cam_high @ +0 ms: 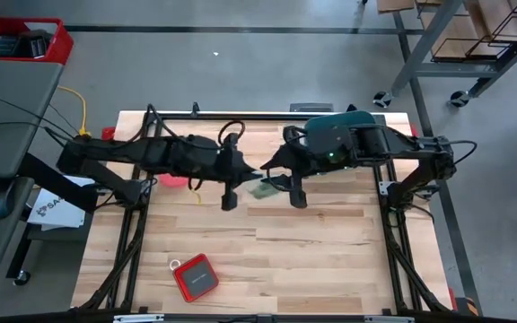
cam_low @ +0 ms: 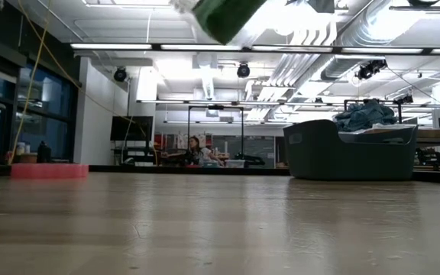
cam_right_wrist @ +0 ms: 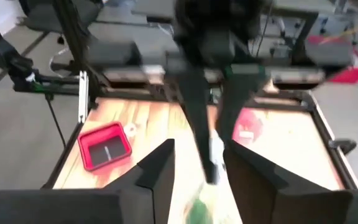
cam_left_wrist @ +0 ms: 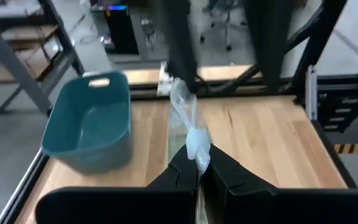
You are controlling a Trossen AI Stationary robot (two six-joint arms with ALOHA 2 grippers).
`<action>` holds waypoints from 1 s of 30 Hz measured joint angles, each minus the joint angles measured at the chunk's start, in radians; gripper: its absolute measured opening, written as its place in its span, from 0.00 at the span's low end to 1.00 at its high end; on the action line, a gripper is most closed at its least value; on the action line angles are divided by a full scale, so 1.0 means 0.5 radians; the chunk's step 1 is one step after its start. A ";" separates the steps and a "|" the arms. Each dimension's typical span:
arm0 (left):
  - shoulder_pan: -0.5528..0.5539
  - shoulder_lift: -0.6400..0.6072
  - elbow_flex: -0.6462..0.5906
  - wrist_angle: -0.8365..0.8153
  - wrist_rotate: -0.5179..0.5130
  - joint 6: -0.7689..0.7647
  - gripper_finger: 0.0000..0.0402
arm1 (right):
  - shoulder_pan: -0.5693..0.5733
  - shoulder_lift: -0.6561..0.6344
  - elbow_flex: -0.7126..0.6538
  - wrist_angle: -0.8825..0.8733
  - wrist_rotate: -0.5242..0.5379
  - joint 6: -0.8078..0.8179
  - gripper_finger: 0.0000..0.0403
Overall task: Roll bandage
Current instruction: Close the transparent zip bag
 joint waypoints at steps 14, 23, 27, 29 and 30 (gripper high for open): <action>-0.001 -0.002 0.000 0.043 0.004 0.071 0.00 | -0.003 0.054 0.000 0.022 0.011 0.025 0.31; -0.005 -0.002 0.000 0.107 0.052 0.092 0.00 | -0.004 0.054 0.000 0.022 0.089 0.047 0.25; -0.005 -0.002 0.000 0.120 0.058 0.094 0.00 | -0.003 0.053 0.000 0.022 0.086 0.047 0.21; -0.005 -0.002 0.000 0.120 0.057 0.094 0.00 | -0.003 0.053 0.000 0.020 0.082 0.047 0.19; -0.005 -0.002 0.000 0.122 0.057 0.094 0.00 | -0.003 0.053 0.000 0.020 0.082 0.047 0.18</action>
